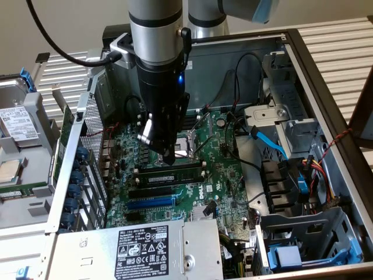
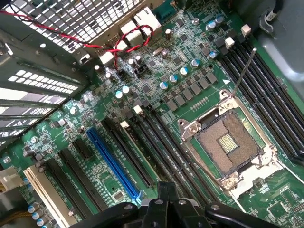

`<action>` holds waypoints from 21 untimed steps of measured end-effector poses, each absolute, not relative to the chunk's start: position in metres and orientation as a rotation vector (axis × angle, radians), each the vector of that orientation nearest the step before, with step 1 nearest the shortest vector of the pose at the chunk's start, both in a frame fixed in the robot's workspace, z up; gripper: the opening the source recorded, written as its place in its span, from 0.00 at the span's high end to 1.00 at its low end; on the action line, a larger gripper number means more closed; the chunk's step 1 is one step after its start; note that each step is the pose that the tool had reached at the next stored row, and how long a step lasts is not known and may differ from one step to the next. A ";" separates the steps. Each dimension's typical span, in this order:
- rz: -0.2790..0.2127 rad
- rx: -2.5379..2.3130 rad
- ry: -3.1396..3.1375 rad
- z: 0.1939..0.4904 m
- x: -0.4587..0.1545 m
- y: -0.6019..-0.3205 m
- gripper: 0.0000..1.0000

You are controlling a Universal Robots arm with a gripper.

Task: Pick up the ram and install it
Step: 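Press down the ram until it locks into place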

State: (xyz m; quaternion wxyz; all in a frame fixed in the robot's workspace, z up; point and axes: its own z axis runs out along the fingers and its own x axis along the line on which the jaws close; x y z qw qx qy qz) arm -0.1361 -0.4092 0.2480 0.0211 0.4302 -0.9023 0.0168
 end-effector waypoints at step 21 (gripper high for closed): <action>0.086 1.020 -2.963 0.248 -0.136 -0.409 0.89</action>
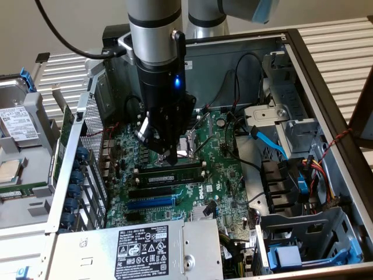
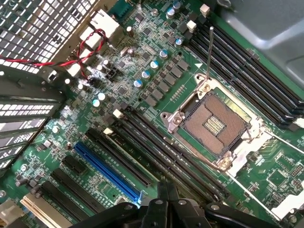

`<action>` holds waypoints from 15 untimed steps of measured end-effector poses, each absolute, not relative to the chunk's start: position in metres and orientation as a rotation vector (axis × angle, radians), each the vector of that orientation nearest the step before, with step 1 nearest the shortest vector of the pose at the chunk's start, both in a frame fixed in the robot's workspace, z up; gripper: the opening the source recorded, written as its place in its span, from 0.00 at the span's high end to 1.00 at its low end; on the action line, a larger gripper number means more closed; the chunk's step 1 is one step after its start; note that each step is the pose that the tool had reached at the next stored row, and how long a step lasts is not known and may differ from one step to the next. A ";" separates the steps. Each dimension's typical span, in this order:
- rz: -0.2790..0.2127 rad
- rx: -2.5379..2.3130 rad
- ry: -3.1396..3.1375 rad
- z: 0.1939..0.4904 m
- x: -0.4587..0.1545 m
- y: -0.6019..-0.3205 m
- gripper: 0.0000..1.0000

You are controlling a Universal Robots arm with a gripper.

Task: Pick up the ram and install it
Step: 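Press down the ram until it locks into place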

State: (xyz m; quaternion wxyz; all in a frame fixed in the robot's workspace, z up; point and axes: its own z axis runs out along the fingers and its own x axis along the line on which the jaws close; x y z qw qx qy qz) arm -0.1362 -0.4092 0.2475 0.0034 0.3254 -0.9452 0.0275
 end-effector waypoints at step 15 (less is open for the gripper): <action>0.099 0.720 -3.048 0.246 -0.136 -0.409 0.89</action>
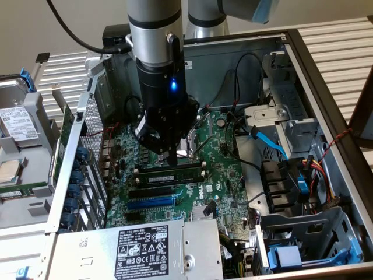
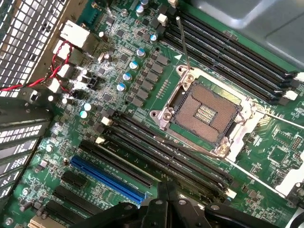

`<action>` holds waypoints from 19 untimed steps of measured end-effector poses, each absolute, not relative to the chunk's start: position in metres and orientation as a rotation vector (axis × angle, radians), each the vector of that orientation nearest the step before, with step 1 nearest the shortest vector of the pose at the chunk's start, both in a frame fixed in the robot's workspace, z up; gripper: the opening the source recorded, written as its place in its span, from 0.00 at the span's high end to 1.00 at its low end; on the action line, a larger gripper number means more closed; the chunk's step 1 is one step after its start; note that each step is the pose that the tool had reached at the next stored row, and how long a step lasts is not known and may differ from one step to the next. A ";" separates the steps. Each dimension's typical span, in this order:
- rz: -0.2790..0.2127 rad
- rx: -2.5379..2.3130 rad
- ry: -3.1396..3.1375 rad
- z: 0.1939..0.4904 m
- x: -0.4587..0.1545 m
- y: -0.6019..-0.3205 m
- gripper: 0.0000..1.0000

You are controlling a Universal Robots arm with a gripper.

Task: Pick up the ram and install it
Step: 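Press down the ram until it locks into place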

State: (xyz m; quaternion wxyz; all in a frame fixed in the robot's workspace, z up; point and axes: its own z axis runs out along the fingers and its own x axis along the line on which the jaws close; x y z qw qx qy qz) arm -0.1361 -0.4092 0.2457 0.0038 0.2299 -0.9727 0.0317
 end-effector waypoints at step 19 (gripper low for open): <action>0.097 0.284 -3.110 0.243 -0.136 -0.409 0.89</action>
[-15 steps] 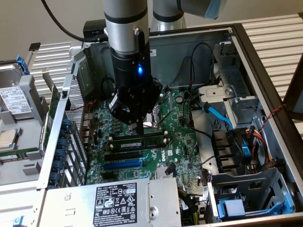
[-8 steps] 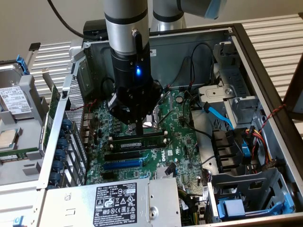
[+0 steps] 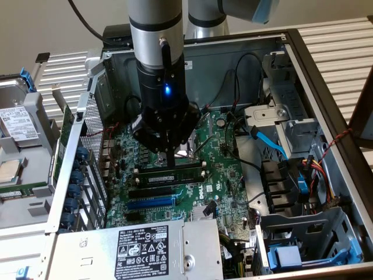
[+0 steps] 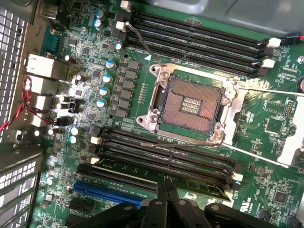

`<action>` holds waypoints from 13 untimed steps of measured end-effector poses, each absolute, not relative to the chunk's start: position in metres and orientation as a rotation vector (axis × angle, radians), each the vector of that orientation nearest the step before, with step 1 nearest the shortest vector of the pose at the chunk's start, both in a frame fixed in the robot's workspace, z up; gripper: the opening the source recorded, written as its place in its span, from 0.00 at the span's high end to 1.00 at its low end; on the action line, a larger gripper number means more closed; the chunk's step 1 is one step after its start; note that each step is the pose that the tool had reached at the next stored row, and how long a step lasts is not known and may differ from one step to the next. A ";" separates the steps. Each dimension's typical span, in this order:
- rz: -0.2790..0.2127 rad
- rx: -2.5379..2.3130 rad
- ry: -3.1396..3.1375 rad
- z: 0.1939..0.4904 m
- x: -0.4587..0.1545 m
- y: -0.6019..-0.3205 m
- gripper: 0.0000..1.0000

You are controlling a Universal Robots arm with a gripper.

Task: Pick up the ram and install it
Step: 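Press down the ram until it locks into place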

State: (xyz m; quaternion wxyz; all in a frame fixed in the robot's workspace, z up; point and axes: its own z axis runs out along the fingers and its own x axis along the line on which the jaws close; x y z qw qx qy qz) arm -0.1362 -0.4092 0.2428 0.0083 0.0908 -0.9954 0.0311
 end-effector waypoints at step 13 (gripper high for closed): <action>0.094 -0.021 -3.117 0.242 -0.136 -0.409 0.89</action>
